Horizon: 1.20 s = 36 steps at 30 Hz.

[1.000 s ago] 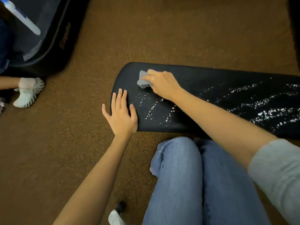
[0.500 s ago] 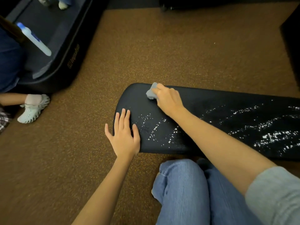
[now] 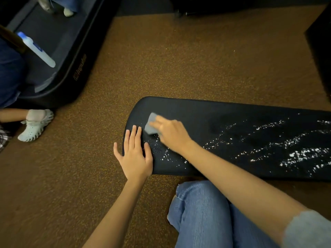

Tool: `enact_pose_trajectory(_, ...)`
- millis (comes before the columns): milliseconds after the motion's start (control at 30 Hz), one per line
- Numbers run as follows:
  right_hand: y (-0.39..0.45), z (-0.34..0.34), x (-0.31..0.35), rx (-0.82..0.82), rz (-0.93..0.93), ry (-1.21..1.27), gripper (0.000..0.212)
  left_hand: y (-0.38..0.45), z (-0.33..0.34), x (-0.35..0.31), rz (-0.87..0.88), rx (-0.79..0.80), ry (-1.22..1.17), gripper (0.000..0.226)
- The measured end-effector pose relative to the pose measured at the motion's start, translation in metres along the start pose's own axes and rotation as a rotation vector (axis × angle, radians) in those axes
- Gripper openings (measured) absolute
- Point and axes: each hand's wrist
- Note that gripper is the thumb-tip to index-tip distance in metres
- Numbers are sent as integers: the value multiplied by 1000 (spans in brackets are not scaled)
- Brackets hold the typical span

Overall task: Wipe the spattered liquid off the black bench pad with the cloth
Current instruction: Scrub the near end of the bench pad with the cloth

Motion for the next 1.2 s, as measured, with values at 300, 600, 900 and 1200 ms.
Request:
enact_pose_trajectory(300,14,-18,-39,-124,174,-97,33,1,0,1,4,3,-11,55)
enact_pose_trajectory(600,39,-10,-33,-43,-29,-113,31,0,0,1,14,6,17,57)
enact_pose_trajectory(900,90,13,-15,-24,-70,-103,28,2,-1,0,16,32,-4,59)
enact_pose_trajectory(1200,107,-15,-41,-72,-17,-58,22,3,-2,-2,5,40,-6,58)
Point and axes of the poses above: each hand's wrist, its own y-axis towards the middle knuckle, its own z-axis out of the palm, x = y × z, and after that the axes turned 9 degrees about y, right-handed
